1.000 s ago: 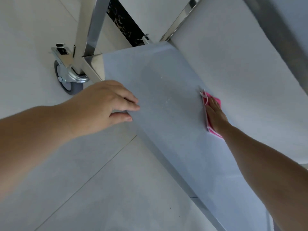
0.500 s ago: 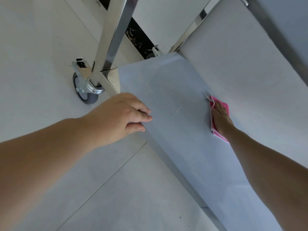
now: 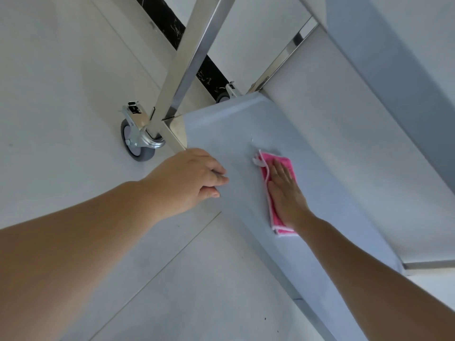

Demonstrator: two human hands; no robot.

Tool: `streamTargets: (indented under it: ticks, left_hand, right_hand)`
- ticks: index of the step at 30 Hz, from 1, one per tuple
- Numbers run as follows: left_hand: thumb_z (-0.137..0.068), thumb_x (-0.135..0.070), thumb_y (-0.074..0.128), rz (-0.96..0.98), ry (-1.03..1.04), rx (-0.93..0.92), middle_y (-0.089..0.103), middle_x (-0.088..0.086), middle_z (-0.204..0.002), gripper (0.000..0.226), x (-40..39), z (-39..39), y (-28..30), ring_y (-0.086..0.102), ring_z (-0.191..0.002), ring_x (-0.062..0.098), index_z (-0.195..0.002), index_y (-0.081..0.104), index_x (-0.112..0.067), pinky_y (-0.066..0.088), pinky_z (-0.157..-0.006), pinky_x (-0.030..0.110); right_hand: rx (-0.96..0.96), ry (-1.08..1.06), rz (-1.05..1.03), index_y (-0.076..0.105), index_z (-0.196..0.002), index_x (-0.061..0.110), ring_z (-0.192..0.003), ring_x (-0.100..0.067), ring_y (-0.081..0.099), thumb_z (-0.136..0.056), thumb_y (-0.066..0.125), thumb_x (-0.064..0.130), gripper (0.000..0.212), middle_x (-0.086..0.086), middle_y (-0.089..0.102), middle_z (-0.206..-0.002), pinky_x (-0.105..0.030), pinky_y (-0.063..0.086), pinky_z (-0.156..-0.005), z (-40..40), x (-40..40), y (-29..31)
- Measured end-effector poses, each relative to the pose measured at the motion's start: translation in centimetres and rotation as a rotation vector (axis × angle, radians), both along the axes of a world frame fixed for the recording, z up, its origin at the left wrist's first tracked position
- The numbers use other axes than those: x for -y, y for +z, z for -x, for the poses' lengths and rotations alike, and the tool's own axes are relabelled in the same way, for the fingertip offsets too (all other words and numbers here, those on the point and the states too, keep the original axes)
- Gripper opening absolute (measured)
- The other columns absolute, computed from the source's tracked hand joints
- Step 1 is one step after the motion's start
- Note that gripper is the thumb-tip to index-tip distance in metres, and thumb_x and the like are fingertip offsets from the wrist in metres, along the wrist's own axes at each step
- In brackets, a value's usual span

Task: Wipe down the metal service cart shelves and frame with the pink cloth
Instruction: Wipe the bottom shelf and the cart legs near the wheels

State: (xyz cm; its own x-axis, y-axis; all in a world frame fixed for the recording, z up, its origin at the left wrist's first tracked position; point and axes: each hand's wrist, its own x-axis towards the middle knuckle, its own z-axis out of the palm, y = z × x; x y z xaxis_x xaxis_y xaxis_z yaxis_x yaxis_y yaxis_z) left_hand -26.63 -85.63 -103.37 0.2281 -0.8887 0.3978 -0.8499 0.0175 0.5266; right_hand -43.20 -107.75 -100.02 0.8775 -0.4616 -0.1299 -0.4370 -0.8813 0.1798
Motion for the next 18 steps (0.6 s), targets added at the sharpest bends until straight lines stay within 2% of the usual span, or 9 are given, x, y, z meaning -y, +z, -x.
streamTargets:
  ticks: [3, 6, 9, 12, 15, 18]
  left_hand:
    - [-0.088, -0.034, 0.057, -0.064, -0.01, 0.027, 0.057, -0.009, -0.127, 0.037, 0.1, 0.0, 0.3, 0.045, -0.117, 0.018, -0.124, 0.057, -0.028, 0.034, -0.102, 0.034]
    - [-0.09, -0.036, 0.053, -0.122, -0.025, 0.048, 0.056, -0.009, -0.126, 0.039, 0.1, 0.0, 0.7, 0.042, -0.116, 0.017, -0.128, 0.053, -0.028, 0.033, -0.1, 0.032]
    - [-0.091, -0.038, 0.05, -0.191, -0.047, 0.086, 0.055, -0.008, -0.125, 0.042, 0.0, 0.0, 1.6, 0.04, -0.119, 0.016, -0.132, 0.048, -0.029, 0.033, -0.1, 0.032]
    - [-0.091, -0.042, 0.047, -0.217, -0.045, 0.146, 0.043, -0.006, -0.14, 0.05, -0.6, -0.3, 1.8, 0.031, -0.13, 0.015, -0.138, 0.038, -0.028, 0.026, -0.107, 0.028]
    - [-0.094, -0.041, 0.043, -0.165, 0.025, 0.194, 0.034, -0.003, -0.148, 0.05, -1.7, -1.4, 1.1, 0.023, -0.137, 0.015, -0.14, 0.036, -0.024, 0.012, -0.111, 0.025]
    - [-0.094, -0.037, 0.044, -0.121, 0.058, 0.16, 0.04, -0.001, -0.145, 0.044, -2.2, -2.4, 1.0, 0.028, -0.136, 0.016, -0.136, 0.044, -0.023, 0.011, -0.111, 0.024]
  right_hand:
    - [0.08, 0.053, -0.106, 0.005, -0.146, 0.018, -0.141, -0.009, -0.008, -0.094, 0.008, 0.033, 0.054, -0.001, 0.002, -0.156, -0.022, -0.01, -0.115, 0.0, -4.1, 0.4]
    - [0.12, 0.105, -0.216, 0.001, -0.143, 0.026, -0.144, -0.009, -0.007, -0.09, 0.004, 0.043, 0.056, 0.005, 0.002, -0.156, -0.026, -0.007, -0.117, 0.3, -7.6, 0.1]
    - [0.134, 0.099, -0.328, 0.0, -0.142, 0.031, -0.143, -0.004, -0.009, -0.093, 0.011, 0.038, 0.051, 0.008, 0.002, -0.156, -0.029, -0.004, -0.118, 0.2, -8.8, 0.6]
    - [0.168, 0.081, -0.43, 0.006, -0.142, 0.032, -0.143, -0.004, -0.003, -0.097, 0.021, 0.034, 0.047, 0.008, 0.002, -0.156, -0.028, 0.002, -0.118, 0.9, -8.4, 1.8]
    - [0.171, 0.113, -0.37, 0.011, -0.144, 0.029, -0.143, -0.002, 0.0, -0.098, 0.026, 0.032, 0.049, 0.011, 0.002, -0.155, -0.025, 0.004, -0.117, 1.8, -8.3, 2.0]
    - [0.079, 0.22, -0.278, -0.003, -0.141, 0.031, -0.14, 0.001, -0.015, -0.094, 0.011, 0.044, 0.051, 0.012, -0.007, -0.153, -0.024, -0.007, -0.117, 0.9, -8.6, 1.5]
